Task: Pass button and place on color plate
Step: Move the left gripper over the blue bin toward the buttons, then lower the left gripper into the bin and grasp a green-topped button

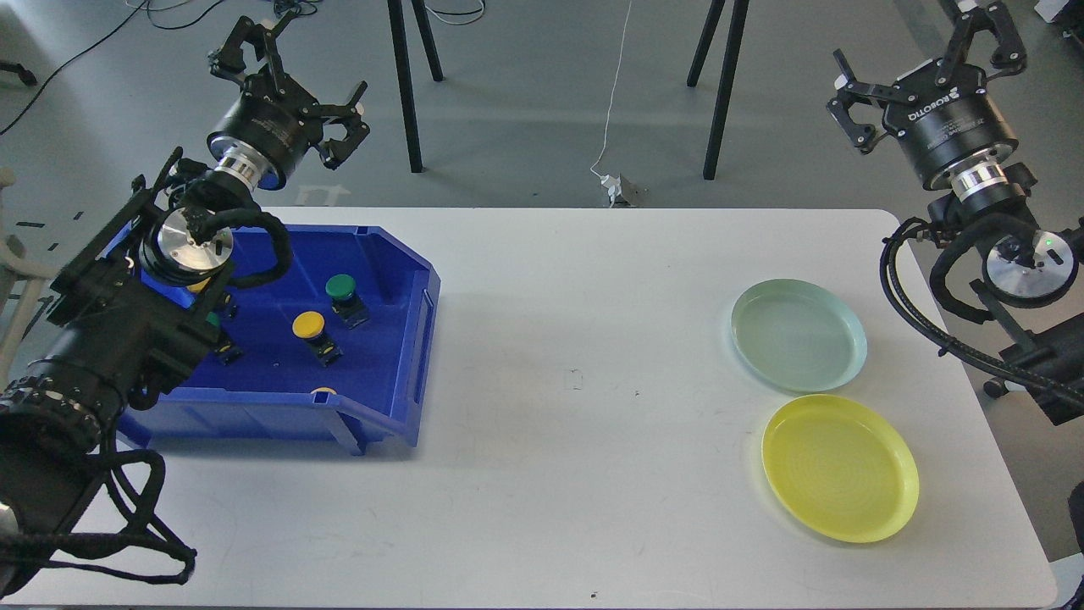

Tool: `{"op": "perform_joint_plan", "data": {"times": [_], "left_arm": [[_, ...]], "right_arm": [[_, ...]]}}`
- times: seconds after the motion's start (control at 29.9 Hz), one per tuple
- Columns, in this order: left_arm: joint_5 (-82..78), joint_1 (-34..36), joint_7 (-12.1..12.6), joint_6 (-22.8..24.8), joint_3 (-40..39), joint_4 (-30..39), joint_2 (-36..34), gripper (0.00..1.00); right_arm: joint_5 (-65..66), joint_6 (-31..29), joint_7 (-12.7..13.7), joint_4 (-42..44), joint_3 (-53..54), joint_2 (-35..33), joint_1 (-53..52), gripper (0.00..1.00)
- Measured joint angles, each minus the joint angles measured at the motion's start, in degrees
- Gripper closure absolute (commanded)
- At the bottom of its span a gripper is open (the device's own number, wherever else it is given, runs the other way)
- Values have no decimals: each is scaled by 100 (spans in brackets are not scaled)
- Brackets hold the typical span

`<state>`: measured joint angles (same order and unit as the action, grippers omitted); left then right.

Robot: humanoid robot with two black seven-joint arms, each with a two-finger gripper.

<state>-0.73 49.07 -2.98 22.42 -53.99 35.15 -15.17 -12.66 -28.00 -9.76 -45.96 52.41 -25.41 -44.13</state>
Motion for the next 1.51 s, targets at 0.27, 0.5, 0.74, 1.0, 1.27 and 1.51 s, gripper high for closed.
{"op": "perform_joint_plan", "data": {"times": [0.27, 0.5, 0.74, 1.0, 1.27, 1.51], "left_arm": [[43, 45, -180, -2, -75, 47, 38, 0], [-454, -39, -183, 63, 86, 974, -316, 0], [-3062, -68, -180, -502, 518, 2337, -1435, 0], [-5808, -81, -141, -557, 1164, 3279, -2412, 6], [-8105, -82, -256, -540, 2122, 3657, -3245, 12], [-9481, -98, -741, -578, 3055, 3567, -3760, 12]], "right_arm": [[0, 0, 1, -1, 6, 46, 0, 1], [10, 0, -7, 42, -6, 26, 0, 1], [29, 0, -23, 86, -20, -10, 4, 1], [34, 0, -26, 87, -20, -23, 4, 1], [41, 0, -38, 92, -15, -83, 3, 1], [57, 0, -50, 96, -21, -89, 6, 1]]}}
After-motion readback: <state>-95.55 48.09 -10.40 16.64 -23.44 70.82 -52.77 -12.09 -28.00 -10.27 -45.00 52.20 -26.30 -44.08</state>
